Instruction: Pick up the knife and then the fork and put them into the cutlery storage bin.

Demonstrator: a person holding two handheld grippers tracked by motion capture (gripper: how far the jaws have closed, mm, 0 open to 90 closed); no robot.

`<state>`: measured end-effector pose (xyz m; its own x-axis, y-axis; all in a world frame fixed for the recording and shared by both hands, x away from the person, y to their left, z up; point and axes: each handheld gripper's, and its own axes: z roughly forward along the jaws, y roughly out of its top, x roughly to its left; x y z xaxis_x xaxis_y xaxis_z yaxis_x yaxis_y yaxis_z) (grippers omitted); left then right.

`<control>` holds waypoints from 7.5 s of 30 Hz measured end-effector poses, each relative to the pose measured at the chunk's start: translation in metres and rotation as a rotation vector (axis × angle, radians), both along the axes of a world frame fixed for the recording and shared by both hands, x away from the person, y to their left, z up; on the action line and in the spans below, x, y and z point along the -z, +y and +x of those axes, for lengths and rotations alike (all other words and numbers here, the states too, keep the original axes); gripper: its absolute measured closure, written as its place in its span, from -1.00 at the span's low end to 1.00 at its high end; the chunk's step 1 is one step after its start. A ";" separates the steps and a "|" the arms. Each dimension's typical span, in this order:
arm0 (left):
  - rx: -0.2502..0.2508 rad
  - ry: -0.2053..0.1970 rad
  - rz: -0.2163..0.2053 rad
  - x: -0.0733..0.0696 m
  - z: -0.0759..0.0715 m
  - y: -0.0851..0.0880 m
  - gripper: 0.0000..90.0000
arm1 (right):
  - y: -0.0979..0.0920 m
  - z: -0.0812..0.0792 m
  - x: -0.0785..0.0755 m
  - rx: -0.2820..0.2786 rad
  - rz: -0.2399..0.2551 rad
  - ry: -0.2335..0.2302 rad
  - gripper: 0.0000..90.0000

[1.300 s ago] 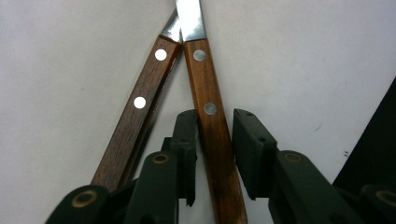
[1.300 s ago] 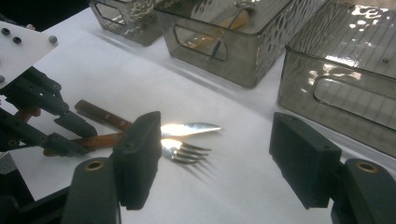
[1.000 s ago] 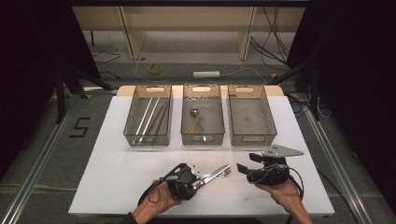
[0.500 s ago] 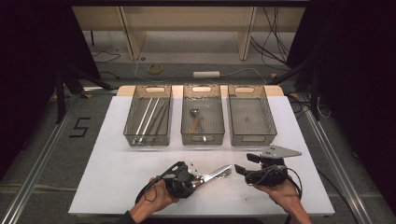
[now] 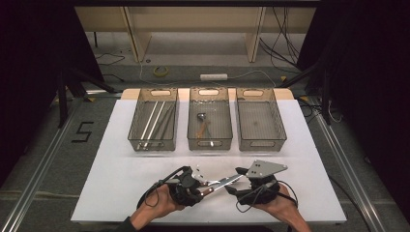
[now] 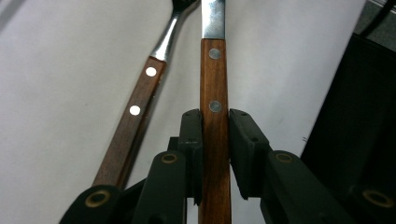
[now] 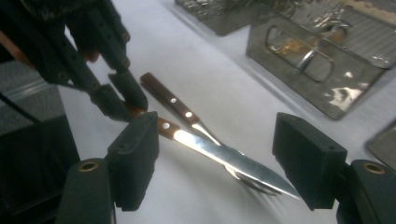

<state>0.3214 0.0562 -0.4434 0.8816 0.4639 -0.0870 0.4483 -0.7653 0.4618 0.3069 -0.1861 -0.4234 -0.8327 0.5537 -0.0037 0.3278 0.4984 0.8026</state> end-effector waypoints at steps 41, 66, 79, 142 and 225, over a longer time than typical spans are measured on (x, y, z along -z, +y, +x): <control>0.102 0.088 0.020 -0.011 -0.007 -0.015 0.67 | 0.061 -0.026 0.036 -0.310 -0.411 -0.242 0.14; 0.129 0.075 -0.003 -0.018 -0.007 -0.015 0.66 | 0.067 -0.038 0.041 -0.454 -0.575 -0.428 0.69; 0.099 0.047 -0.076 -0.026 -0.004 -0.010 0.08 | 0.063 -0.039 0.034 -0.458 -0.608 -0.452 0.73; -0.196 -0.283 -0.531 -0.014 -0.004 0.076 -0.65 | -0.032 0.110 -0.064 0.228 -0.112 -0.052 0.72; -0.179 -0.299 -0.517 -0.013 -0.005 0.075 -0.65 | -0.024 0.234 -0.034 0.596 -0.122 0.116 0.72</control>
<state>0.3167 0.1316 -0.4305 0.8151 0.5705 -0.1006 0.3426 -0.3345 0.8779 0.5405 -0.2097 -0.3892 -0.3792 0.9250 -0.0242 0.6597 0.2885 0.6939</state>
